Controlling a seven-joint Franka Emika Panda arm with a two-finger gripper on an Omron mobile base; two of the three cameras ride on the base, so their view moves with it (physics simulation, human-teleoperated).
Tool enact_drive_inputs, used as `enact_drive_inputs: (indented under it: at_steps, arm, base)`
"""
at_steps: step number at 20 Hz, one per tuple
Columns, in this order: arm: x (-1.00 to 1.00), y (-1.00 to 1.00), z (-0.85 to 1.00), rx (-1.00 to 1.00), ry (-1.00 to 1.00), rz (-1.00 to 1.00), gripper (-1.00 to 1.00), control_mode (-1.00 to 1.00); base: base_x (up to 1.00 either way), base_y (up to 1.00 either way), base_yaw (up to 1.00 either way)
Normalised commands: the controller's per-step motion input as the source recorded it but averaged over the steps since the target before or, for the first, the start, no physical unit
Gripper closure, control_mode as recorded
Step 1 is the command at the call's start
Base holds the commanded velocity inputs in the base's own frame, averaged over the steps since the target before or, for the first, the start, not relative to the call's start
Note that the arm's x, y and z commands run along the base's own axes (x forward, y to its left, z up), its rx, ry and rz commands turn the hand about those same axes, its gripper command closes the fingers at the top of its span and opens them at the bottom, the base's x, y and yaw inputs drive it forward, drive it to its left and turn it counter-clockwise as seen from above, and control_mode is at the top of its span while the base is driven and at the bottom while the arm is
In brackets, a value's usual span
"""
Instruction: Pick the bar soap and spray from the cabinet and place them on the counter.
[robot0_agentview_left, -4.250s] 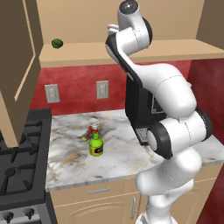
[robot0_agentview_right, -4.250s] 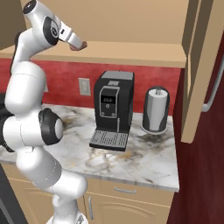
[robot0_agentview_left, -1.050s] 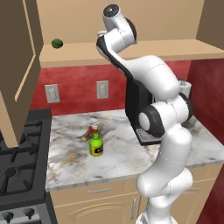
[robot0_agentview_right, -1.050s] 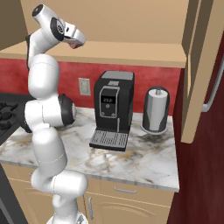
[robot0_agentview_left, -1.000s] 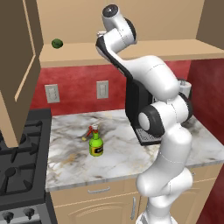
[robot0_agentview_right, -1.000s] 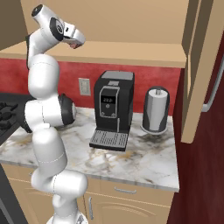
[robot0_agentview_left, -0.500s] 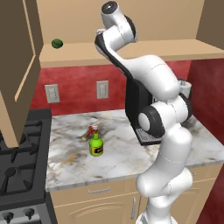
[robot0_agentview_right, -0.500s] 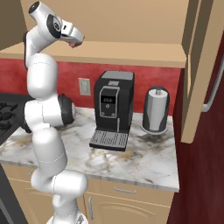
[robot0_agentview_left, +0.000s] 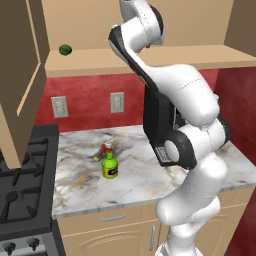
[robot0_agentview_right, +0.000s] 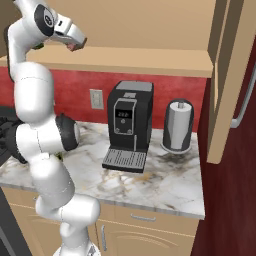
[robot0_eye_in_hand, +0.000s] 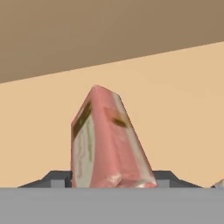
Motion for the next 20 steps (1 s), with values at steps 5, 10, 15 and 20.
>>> enact_drive_inputs:
  at_steps: [5,10,15,20]
  arm:
    - [-1.00,0.00,-0.08,0.02,-0.08,0.05,1.00,-1.00]
    - [-1.00,0.00,-0.28,0.03,-0.09,0.05,1.00,-1.00]
    - [-0.97,-0.11,-0.57,0.04,-0.08,0.07,1.00,-1.00]
    - [-0.49,-0.25,-0.85,0.06,-0.07,0.11,1.00,-1.00]
  base:
    - [0.00,0.00,0.00]
    - [0.00,0.00,0.00]
    - [0.00,0.00,0.00]
    - [0.00,0.00,0.00]
